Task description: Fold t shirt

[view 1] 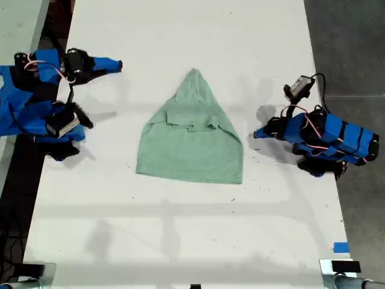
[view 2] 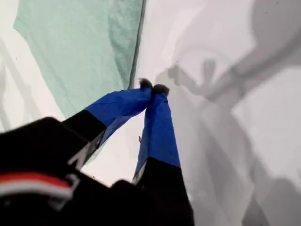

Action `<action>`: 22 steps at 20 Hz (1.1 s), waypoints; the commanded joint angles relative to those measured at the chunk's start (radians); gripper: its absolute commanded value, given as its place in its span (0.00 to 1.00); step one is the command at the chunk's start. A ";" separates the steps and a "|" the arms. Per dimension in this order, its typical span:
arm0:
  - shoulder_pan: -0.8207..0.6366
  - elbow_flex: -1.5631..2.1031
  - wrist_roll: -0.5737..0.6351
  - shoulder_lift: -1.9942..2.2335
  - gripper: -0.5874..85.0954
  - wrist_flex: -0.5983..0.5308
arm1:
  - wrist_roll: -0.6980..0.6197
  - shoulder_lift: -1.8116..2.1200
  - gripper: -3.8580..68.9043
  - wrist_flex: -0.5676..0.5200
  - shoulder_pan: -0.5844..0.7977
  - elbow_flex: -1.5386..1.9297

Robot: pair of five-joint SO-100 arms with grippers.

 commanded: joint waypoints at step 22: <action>0.124 0.853 -0.037 0.528 0.01 -0.066 | 0.018 0.012 0.07 -0.005 -0.008 0.051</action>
